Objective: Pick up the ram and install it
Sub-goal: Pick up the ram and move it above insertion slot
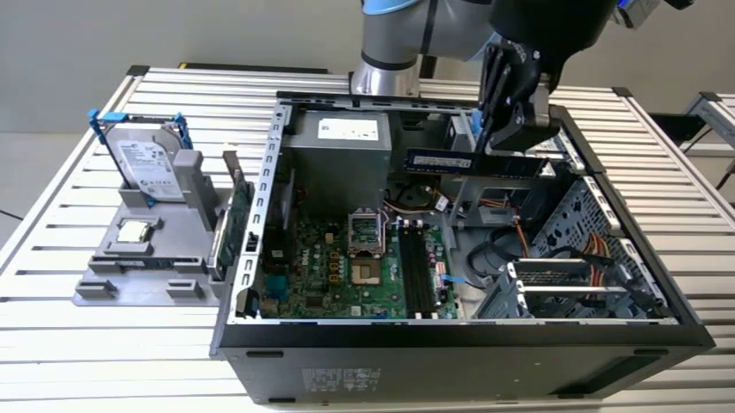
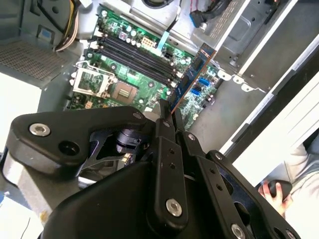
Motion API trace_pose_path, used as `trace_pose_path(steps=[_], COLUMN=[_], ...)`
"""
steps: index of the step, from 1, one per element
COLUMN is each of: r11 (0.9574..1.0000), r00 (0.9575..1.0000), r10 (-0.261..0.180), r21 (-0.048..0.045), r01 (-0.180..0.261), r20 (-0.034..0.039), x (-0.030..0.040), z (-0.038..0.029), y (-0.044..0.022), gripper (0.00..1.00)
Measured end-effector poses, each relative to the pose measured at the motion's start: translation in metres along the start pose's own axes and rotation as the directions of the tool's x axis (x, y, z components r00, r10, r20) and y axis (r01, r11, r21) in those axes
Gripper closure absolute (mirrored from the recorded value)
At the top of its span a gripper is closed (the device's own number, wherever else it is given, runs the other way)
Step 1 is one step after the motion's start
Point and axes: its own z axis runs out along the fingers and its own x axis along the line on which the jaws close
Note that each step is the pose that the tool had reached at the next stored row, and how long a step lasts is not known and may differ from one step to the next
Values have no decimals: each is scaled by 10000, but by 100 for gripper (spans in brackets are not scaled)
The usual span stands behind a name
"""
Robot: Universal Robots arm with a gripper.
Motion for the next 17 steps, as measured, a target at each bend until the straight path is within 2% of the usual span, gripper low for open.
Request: trace_pose_path(steps=[7, 12, 17], r11=[10000, 10000, 10000], r00=[10000, 10000, 10000], r10=[2, 1, 1], r21=[1, 1, 2], r01=[-2, -1, -1], r20=[-12, -12, -22], x=[-122, -174, -261], z=[-6, -8, -12], y=[-4, -8, -10], gripper=[100, 100, 100])
